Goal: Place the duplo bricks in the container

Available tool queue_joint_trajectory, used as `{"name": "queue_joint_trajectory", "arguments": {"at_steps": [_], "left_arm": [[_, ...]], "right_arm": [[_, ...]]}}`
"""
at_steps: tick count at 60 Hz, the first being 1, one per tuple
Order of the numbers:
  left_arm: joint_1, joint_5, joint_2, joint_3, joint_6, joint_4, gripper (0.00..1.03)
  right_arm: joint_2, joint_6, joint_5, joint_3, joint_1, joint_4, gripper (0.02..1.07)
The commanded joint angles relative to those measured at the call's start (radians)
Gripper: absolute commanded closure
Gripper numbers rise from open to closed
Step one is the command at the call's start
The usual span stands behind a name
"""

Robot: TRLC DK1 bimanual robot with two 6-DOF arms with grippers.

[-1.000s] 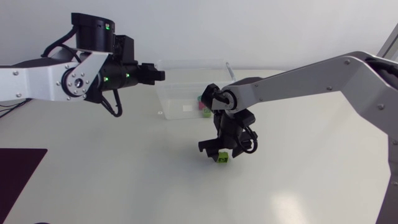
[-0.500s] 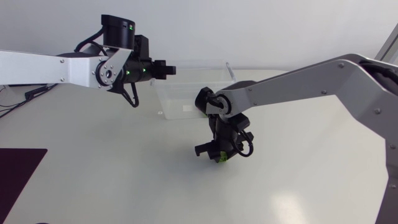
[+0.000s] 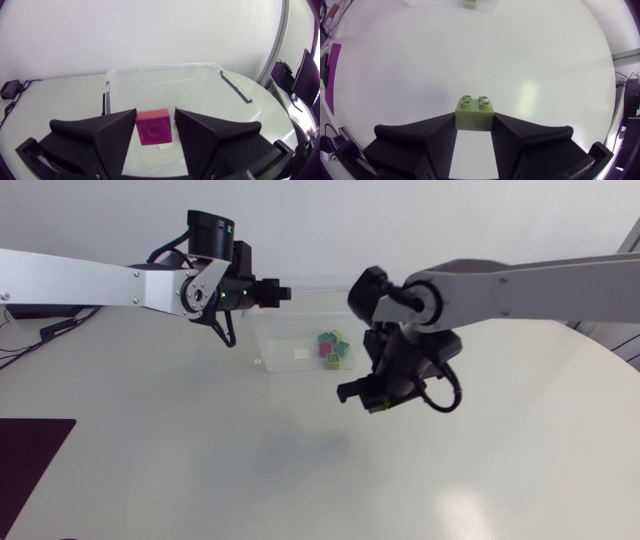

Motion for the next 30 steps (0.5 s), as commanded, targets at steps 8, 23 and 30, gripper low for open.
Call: {"name": "queue_joint_trajectory", "arguments": {"at_steps": [8,23,30], "left_arm": [[-0.002,0.002,0.005,0.051,0.014,-0.071,0.04],[0.01,0.001,-0.109,0.054,0.016,-0.258,0.04],[0.015,0.001,-0.176,0.04,0.019,-0.338,0.04]], "right_arm": [[-0.093,-0.063,0.014,0.098,-0.086,-0.056,0.71],[-0.116,-0.119,0.004,0.274,-0.155,-0.074,0.71],[-0.095,-0.139,0.004,0.32,-0.166,-0.039,0.71]]}}
